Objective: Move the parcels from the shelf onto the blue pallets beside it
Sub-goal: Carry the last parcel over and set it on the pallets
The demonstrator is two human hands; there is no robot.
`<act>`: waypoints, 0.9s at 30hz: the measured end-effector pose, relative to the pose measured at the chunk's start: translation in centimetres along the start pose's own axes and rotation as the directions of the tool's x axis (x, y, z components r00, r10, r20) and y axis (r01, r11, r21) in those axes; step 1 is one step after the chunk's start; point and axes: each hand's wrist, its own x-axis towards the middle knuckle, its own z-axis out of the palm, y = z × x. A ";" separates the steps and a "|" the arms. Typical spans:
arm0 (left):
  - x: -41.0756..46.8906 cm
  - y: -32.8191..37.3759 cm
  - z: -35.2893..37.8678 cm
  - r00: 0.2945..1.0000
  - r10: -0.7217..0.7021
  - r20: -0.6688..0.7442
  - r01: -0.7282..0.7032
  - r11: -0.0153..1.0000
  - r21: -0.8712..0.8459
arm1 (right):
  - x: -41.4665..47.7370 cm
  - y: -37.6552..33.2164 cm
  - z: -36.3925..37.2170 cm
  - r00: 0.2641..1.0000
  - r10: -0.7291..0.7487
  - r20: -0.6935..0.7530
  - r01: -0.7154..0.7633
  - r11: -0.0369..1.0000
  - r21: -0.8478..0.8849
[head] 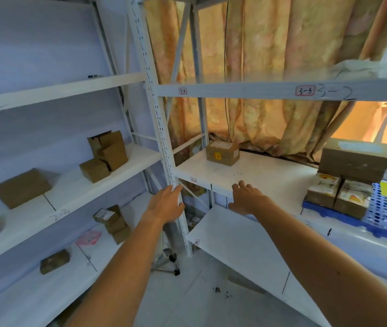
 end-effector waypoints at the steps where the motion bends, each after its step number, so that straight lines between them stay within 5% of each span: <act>1: 1.0 -0.3 0.0 1.000 -0.003 0.006 0.003 1.000 0.003 | 1.3 0.1 -0.1 1.000 0.000 0.005 0.000 1.000 0.004; 27: 31.6 -0.5 0.4 0.988 0.101 0.117 -0.123 0.971 0.207 | 27.3 9.6 -4.0 0.990 0.110 -0.089 -0.103 0.992 0.074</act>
